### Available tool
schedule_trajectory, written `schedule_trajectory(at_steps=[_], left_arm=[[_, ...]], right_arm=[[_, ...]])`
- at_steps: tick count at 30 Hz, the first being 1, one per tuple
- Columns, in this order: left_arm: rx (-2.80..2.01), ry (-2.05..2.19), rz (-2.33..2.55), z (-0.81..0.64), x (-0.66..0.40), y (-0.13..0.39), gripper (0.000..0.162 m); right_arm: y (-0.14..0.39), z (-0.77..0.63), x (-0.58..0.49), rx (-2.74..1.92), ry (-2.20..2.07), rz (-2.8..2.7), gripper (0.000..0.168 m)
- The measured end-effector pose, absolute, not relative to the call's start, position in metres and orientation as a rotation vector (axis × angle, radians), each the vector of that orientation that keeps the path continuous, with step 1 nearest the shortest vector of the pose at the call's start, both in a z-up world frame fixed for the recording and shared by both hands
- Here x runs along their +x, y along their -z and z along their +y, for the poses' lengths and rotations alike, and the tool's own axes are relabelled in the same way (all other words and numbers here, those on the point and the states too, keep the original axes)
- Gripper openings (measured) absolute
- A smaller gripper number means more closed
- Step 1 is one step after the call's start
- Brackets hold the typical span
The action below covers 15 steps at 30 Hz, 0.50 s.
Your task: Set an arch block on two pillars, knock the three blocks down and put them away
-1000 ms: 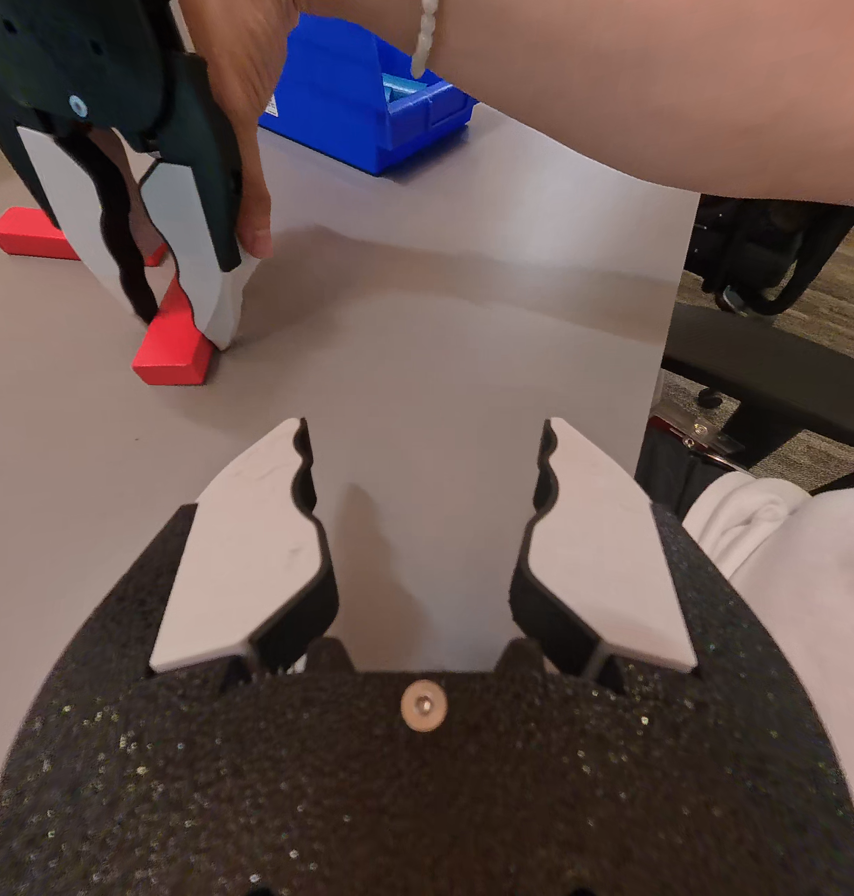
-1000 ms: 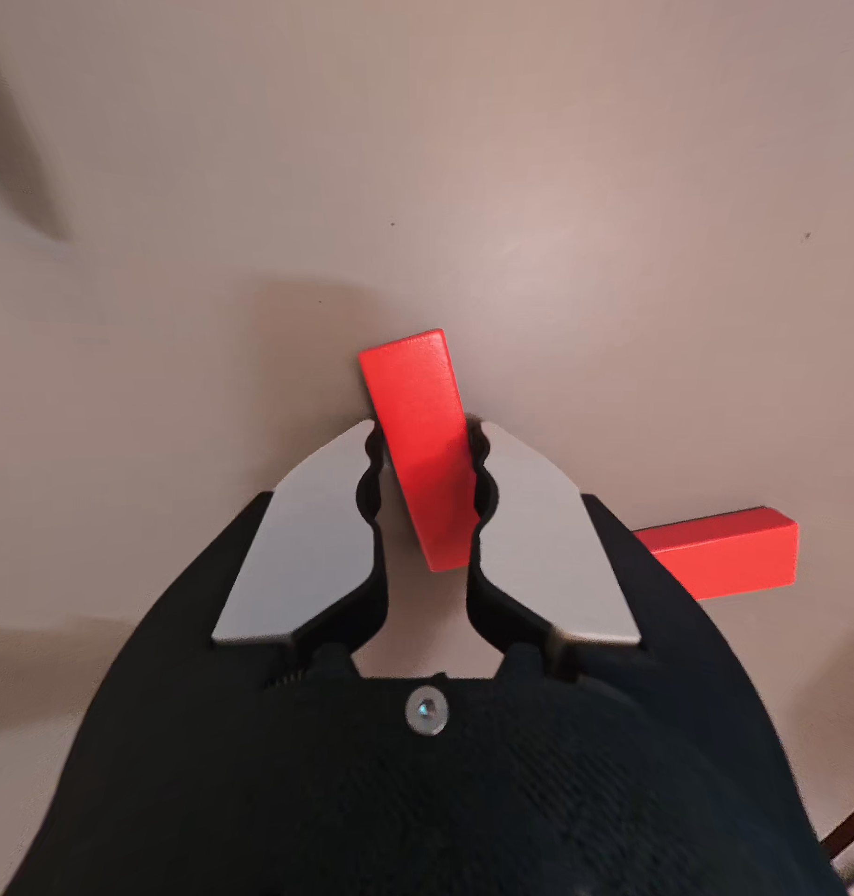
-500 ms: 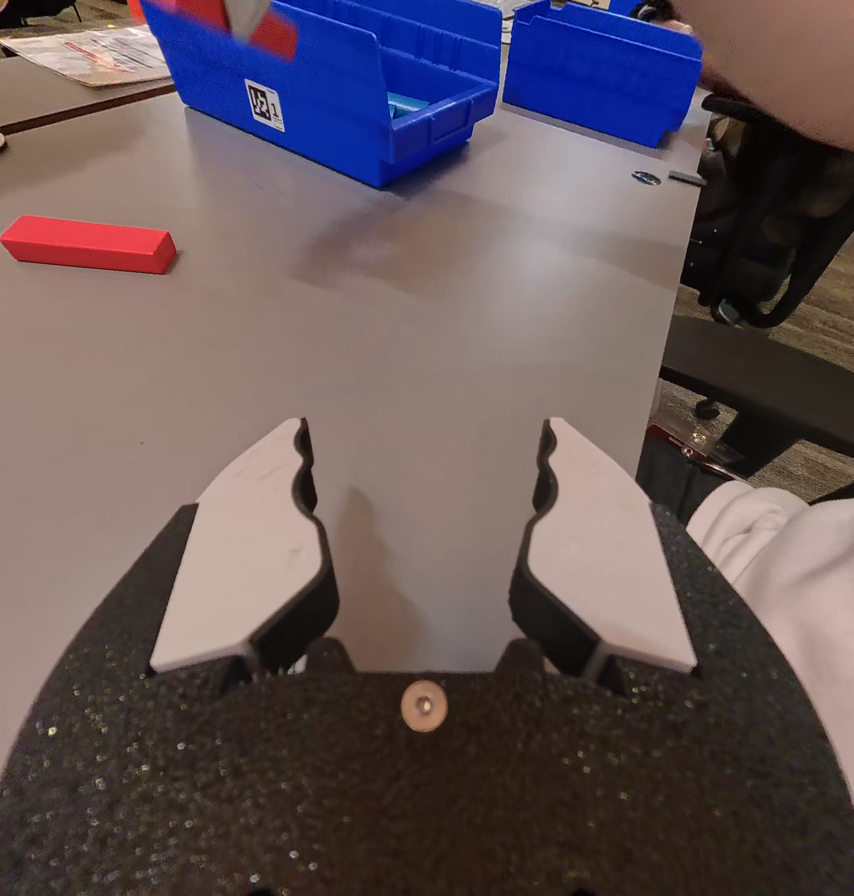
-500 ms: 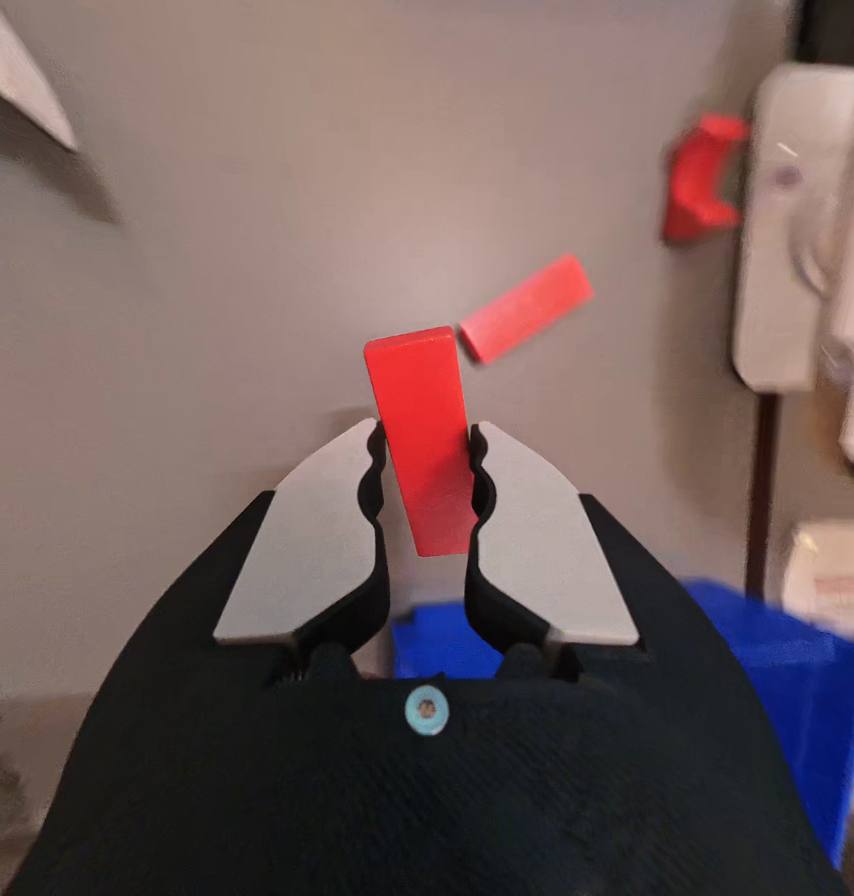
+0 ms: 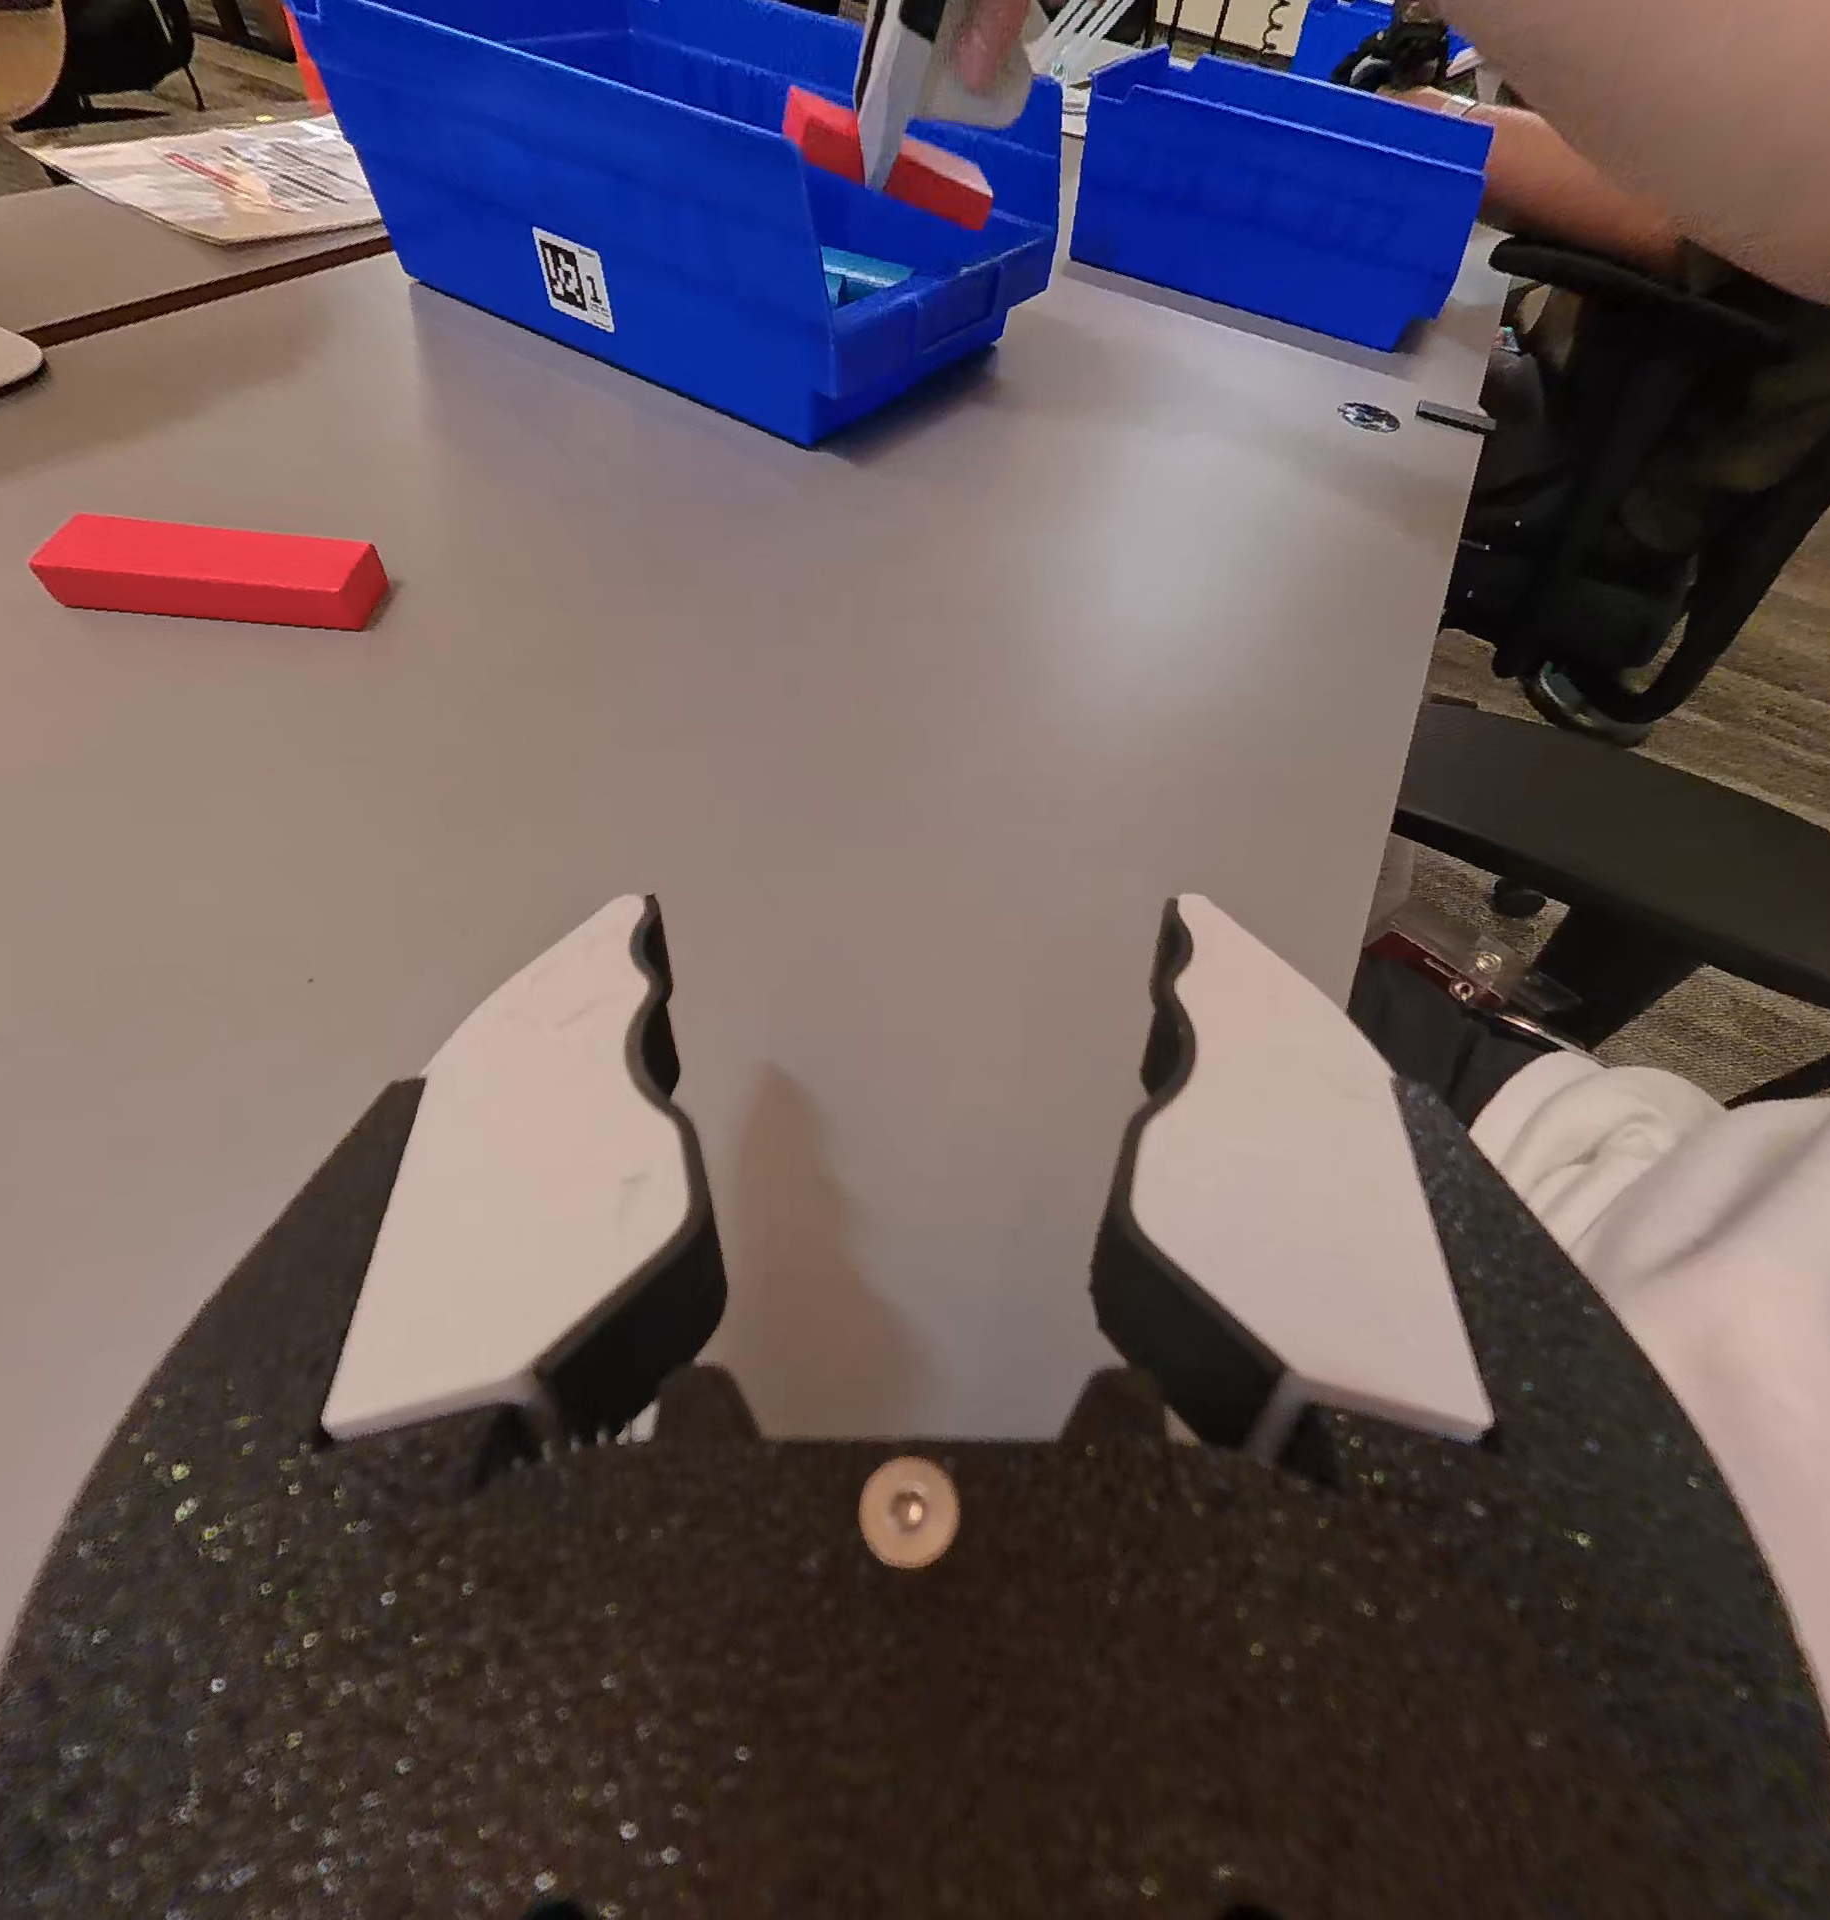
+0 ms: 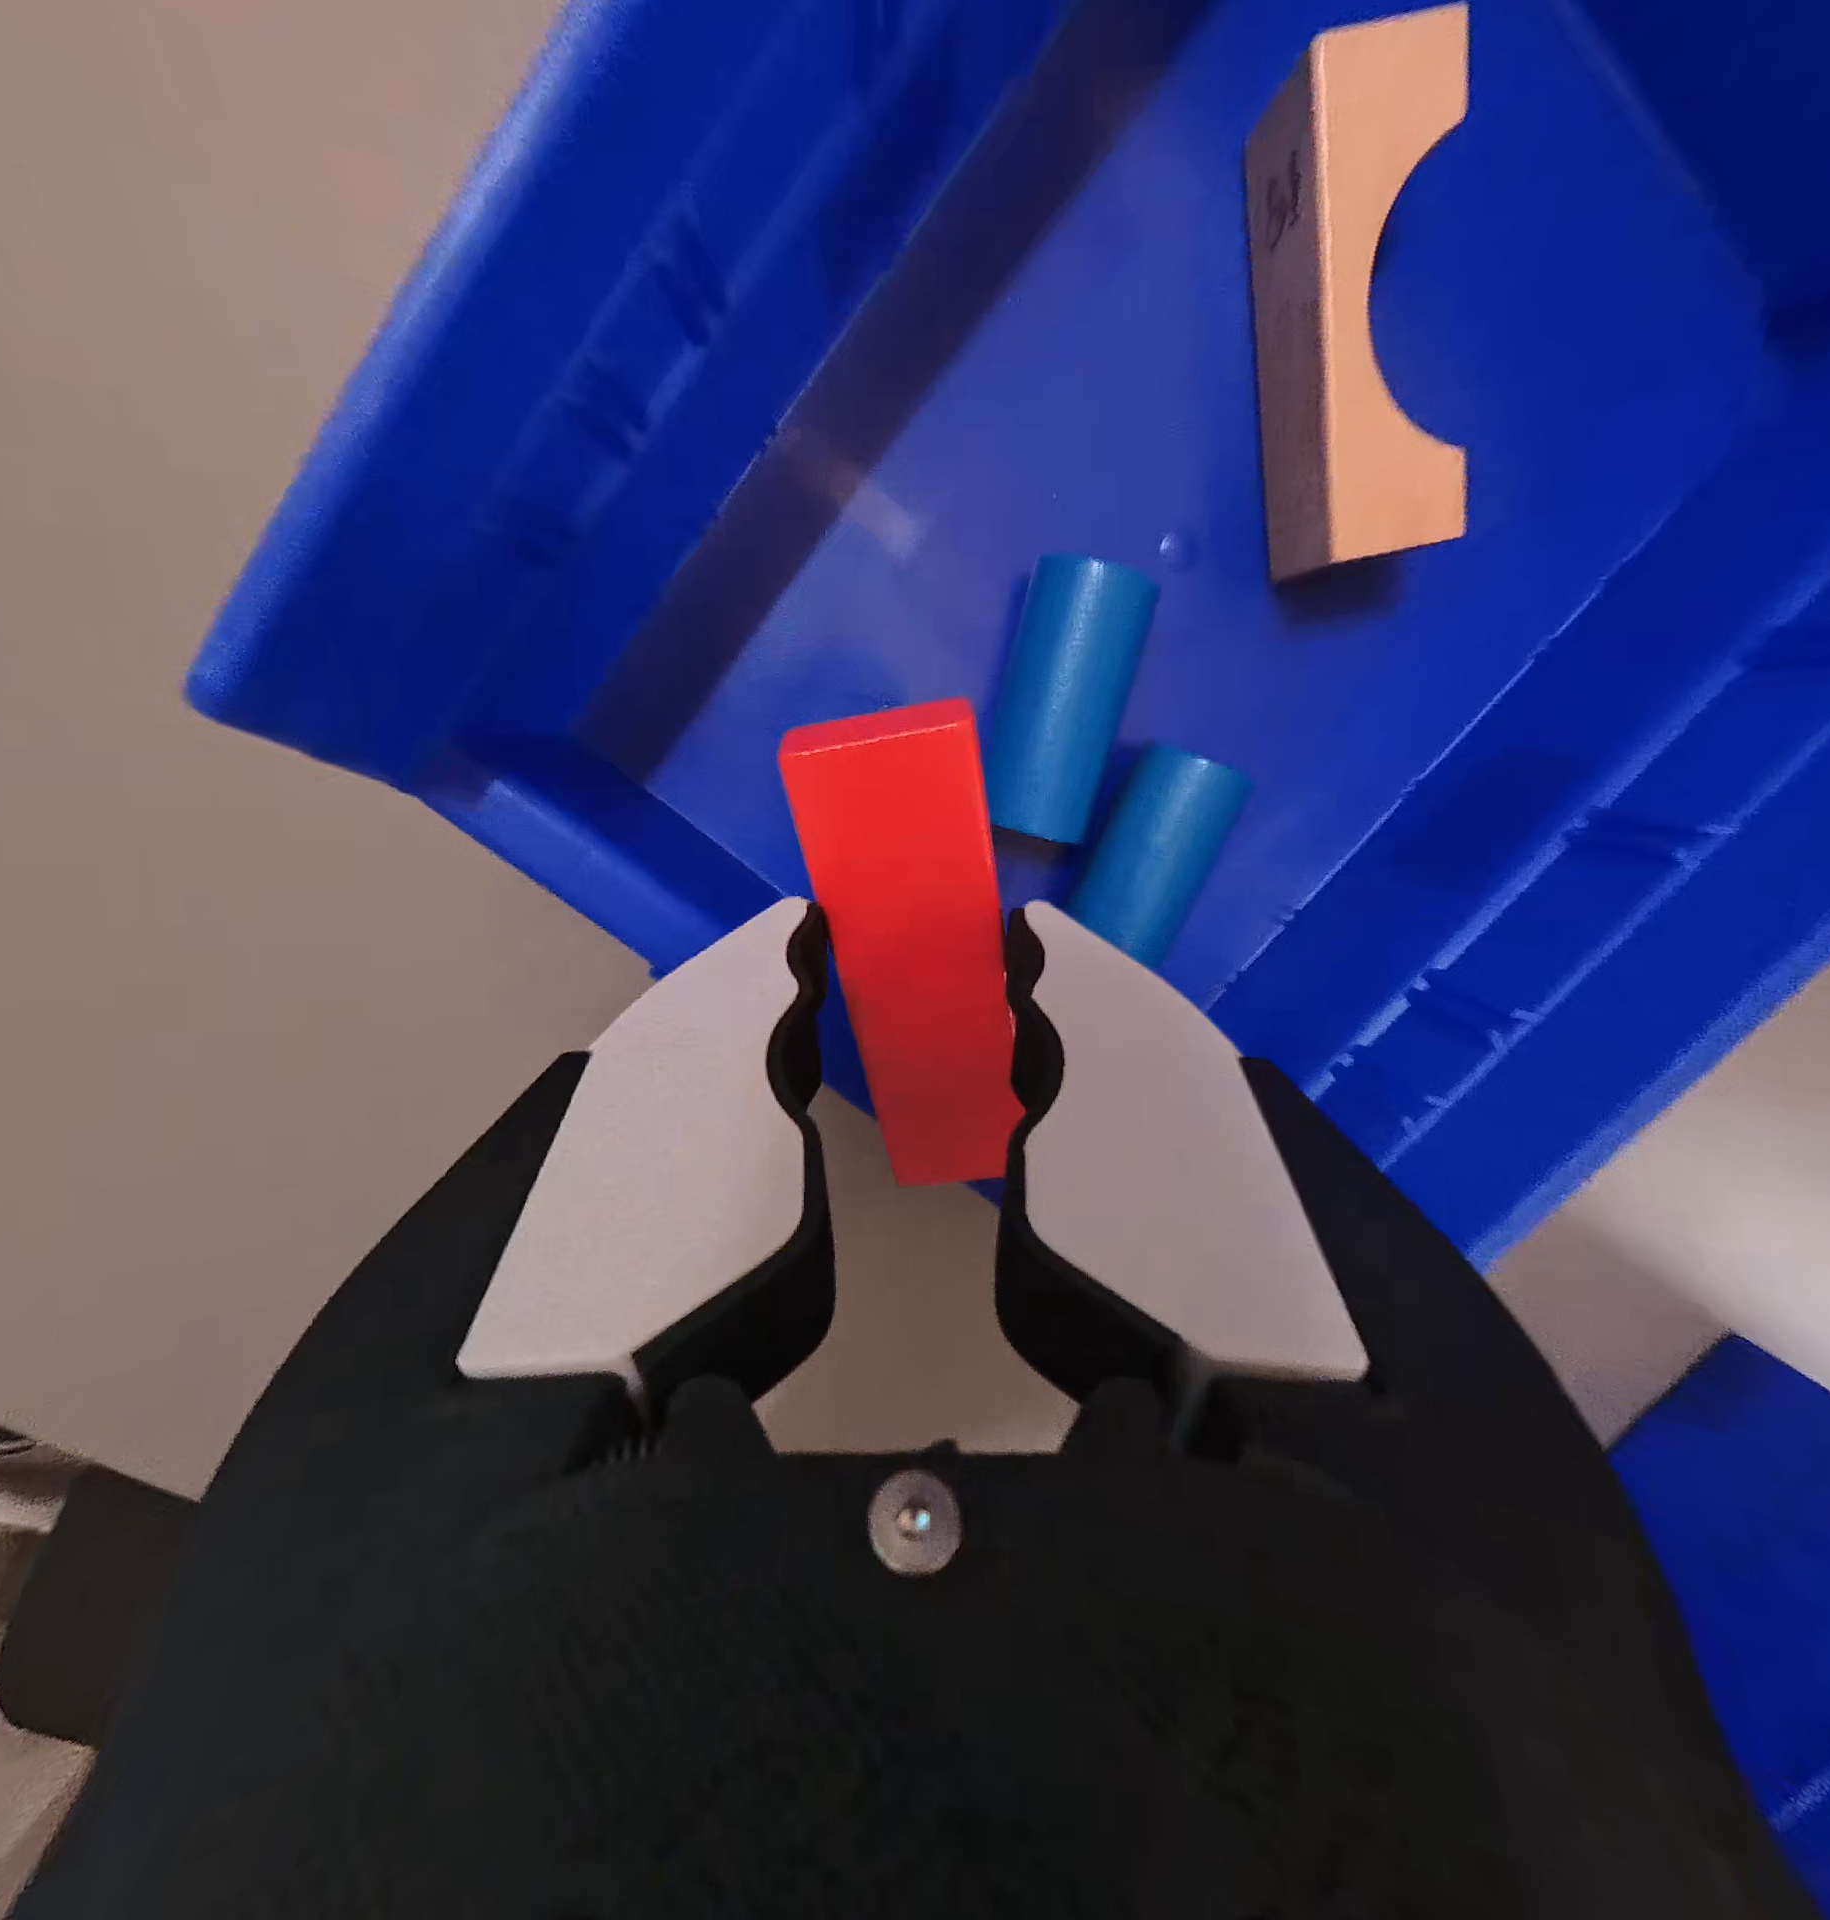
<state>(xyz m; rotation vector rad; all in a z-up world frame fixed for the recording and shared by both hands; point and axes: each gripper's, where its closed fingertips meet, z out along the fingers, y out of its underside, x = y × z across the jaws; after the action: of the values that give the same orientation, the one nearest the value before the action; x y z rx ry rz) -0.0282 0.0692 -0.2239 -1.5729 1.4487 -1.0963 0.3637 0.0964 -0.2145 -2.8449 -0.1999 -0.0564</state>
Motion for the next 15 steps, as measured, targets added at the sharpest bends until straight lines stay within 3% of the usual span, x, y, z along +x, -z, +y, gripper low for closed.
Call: schedule_trajectory(at_steps=[15], left_arm=[[-1.609,1.093,1.452,0.073,-0.029,0.233,0.088]], right_arm=[[0.259,0.131,0.335,-2.907,-0.068,-0.346,0.037]])
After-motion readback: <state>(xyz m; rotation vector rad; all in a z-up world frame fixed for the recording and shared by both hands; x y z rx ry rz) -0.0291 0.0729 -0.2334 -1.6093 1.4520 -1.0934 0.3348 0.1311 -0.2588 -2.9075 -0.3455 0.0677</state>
